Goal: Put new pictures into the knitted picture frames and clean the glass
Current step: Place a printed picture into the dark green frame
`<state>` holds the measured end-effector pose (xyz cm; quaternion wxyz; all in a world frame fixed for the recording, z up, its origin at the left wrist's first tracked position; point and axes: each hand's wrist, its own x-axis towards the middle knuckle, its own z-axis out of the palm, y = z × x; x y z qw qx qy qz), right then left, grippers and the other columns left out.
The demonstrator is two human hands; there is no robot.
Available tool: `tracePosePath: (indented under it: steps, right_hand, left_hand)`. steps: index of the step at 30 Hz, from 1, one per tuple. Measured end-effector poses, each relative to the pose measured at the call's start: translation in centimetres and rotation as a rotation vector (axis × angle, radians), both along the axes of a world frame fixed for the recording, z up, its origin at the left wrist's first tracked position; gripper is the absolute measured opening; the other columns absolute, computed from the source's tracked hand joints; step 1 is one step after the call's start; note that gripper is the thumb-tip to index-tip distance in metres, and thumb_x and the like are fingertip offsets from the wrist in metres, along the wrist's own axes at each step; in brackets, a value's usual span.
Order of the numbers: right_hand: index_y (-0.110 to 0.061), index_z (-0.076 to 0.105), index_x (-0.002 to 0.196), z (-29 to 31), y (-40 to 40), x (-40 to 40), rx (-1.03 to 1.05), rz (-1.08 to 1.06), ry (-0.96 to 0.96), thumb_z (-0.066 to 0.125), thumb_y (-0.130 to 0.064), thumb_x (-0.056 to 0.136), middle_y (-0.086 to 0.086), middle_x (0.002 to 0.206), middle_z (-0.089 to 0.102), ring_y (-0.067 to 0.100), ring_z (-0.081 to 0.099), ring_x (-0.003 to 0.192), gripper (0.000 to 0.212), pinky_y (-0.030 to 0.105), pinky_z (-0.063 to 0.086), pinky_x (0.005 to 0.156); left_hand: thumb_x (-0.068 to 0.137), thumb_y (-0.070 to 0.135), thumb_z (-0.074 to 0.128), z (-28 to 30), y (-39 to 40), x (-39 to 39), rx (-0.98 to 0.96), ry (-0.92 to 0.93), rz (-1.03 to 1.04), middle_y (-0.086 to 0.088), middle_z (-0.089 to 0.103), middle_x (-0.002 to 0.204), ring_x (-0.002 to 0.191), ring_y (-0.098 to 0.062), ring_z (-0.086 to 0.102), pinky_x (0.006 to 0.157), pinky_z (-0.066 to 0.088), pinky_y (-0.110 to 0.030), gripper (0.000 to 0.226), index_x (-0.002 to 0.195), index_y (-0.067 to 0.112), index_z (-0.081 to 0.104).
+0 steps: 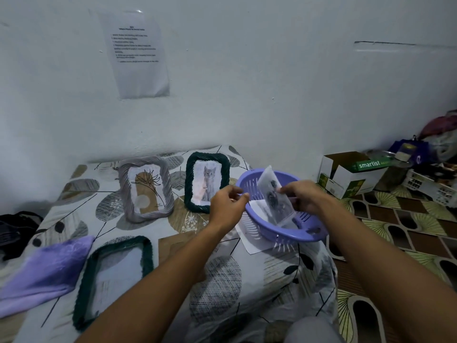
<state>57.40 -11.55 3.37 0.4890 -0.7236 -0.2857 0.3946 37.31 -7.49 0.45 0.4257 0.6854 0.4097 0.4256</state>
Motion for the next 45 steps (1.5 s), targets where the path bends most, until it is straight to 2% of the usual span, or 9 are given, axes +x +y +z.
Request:
tracePosePath:
  steps: [4, 8, 11, 16, 21, 29, 39, 42, 45]
  right_hand:
    - [0.006, 0.064, 0.096, 2.8, -0.8, -3.3, 0.147, 0.121, 0.094, 0.065, -0.004, 0.084, 0.02, 0.093, 0.064, 0.03, 0.06, 0.082, 0.016, 0.041, 0.052, 0.076]
    - [-0.006, 0.064, 0.079, 4.4, -1.0, -7.4, 0.24, 0.259, 0.054, 0.066, -0.007, 0.083, 0.011, 0.084, 0.064, 0.026, 0.058, 0.084, 0.004, 0.034, 0.047, 0.07]
    - [-0.005, 0.068, 0.082, 4.8, -0.8, -10.6, 0.24, 0.337, 0.002, 0.07, -0.007, 0.08, 0.012, 0.085, 0.067, 0.027, 0.062, 0.085, 0.003, 0.039, 0.051, 0.08]
    - [-0.006, 0.071, 0.087, 4.6, 0.1, -15.5, 0.219, 0.345, -0.012, 0.074, -0.016, 0.075, 0.008, 0.086, 0.067, 0.025, 0.06, 0.091, 0.016, 0.038, 0.048, 0.078]
    - [-0.013, 0.07, 0.082, 3.8, 1.4, -19.4, 0.18, 0.375, -0.022, 0.073, -0.018, 0.073, 0.007, 0.11, 0.063, 0.027, 0.055, 0.105, 0.01, 0.044, 0.049, 0.094]
    - [-0.008, 0.072, 0.099, 0.4, 2.7, -24.9, 0.105, 0.508, 0.055, 0.06, -0.009, 0.086, 0.006, 0.105, 0.063, 0.022, 0.055, 0.095, 0.017, 0.033, 0.048, 0.081]
    - [-0.006, 0.073, 0.088, -3.6, 3.6, -30.1, -0.012, 0.646, -0.069, 0.061, 0.01, 0.081, 0.011, 0.1, 0.068, 0.024, 0.063, 0.088, 0.021, 0.027, 0.052, 0.062]
    - [-0.005, 0.073, 0.091, -4.4, 3.8, -30.9, -0.042, 0.636, -0.143, 0.062, 0.01, 0.081, 0.011, 0.1, 0.067, 0.023, 0.063, 0.089, 0.021, 0.025, 0.052, 0.06]
    - [0.0, 0.072, 0.09, -5.1, 4.0, -31.5, -0.048, 0.599, -0.152, 0.061, 0.014, 0.08, 0.016, 0.097, 0.068, 0.021, 0.063, 0.079, 0.021, 0.026, 0.054, 0.058]
  left_hand:
    - [0.092, 0.014, 0.061, 2.7, -1.0, -1.0, -0.126, -0.17, -0.108, -0.014, 0.067, 0.091, 0.081, -0.021, 0.065, 0.06, 0.056, -0.027, 0.011, 0.096, 0.004, 0.065]
    - [0.096, 0.027, 0.054, 5.1, -1.5, -2.6, -0.405, -0.363, -0.163, -0.011, 0.068, 0.1, 0.095, -0.027, 0.066, 0.075, 0.059, -0.043, 0.02, 0.1, 0.009, 0.063]
    - [0.098, 0.03, 0.05, 6.3, -1.7, -4.4, -0.514, -0.466, -0.168, -0.008, 0.067, 0.089, 0.081, -0.023, 0.066, 0.07, 0.058, -0.041, 0.026, 0.097, 0.008, 0.063]
    - [0.094, 0.025, 0.057, 6.3, -1.0, -8.9, -0.53, -0.529, -0.103, -0.015, 0.068, 0.093, 0.082, -0.029, 0.068, 0.076, 0.058, -0.047, 0.029, 0.109, 0.0, 0.063]
    - [0.096, 0.016, 0.052, 5.5, -0.5, -13.7, -0.556, -0.538, 0.004, -0.012, 0.068, 0.087, 0.072, -0.024, 0.068, 0.056, 0.056, -0.035, 0.018, 0.106, 0.003, 0.06]
    - [0.097, 0.012, 0.048, 2.3, -0.2, -21.7, -0.62, -0.569, 0.152, -0.011, 0.066, 0.089, 0.075, -0.023, 0.063, 0.066, 0.053, -0.035, 0.011, 0.1, 0.007, 0.058]
    - [0.094, 0.009, 0.051, -3.2, -0.2, -28.9, -0.673, -0.406, 0.296, -0.013, 0.064, 0.086, 0.063, -0.016, 0.058, 0.054, 0.046, -0.024, 0.013, 0.101, 0.004, 0.06]
    - [0.09, -0.002, 0.057, -3.9, -0.4, -29.8, -0.559, -0.287, 0.349, -0.01, 0.062, 0.078, 0.059, -0.015, 0.059, 0.046, 0.049, -0.024, 0.02, 0.11, -0.002, 0.059]
    - [0.083, -0.001, 0.067, -4.8, -0.3, -30.6, -0.264, 0.059, 0.414, -0.007, 0.066, 0.091, 0.077, -0.017, 0.061, 0.063, 0.051, -0.026, 0.032, 0.114, 0.002, 0.061]
